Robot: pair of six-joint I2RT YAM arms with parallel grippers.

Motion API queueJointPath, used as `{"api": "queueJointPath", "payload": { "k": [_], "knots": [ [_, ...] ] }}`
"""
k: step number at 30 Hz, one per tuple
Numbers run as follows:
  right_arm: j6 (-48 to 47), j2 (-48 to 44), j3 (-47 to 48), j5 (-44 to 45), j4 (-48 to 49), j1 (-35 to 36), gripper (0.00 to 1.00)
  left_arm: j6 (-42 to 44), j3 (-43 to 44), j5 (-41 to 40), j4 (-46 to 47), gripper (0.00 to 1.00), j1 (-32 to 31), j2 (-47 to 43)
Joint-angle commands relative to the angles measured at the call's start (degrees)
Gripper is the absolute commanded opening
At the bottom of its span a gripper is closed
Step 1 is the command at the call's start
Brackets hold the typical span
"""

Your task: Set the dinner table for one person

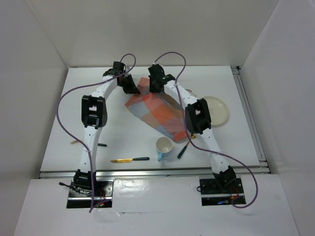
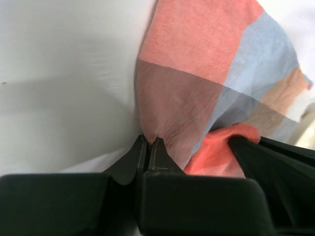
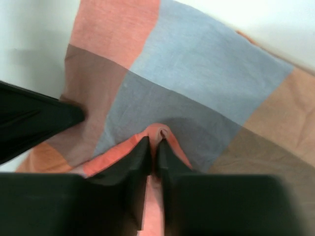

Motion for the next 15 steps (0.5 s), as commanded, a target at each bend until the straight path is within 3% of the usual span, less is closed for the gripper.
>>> {"api": "queueJointPath", "payload": {
  "k": [1,3,9,12,15],
  "knots": [
    [0.55,-2.32,0.51,1.17,5.57,0.61,0.1,-1.93,-1.63,4.13,3.24,0.0,2.03,-3.62],
    [0.55,-3.57,0.5,3.1,5.58,0.09,0.0,-2.46,-1.63,4.14,3.77,0.0,3.26,-6.34],
    [0.55,-10.68,1.56,3.81,8.47,-4.47,0.0,-6.49,-1.11,4.83,5.88,0.0,6.86,-13.73],
    [1.08,-15.6,1.56,0.06,12.51,-7.9,0.0,-10.36,-1.1,6.86,9.21,0.0,9.59,-18.3],
    [-0.24,-21.4,-4.32,-4.08,19.54,-10.19,0.0,-14.32,-3.81,8.62,12.2,0.0,11.35,-23.39]
  ]
}}
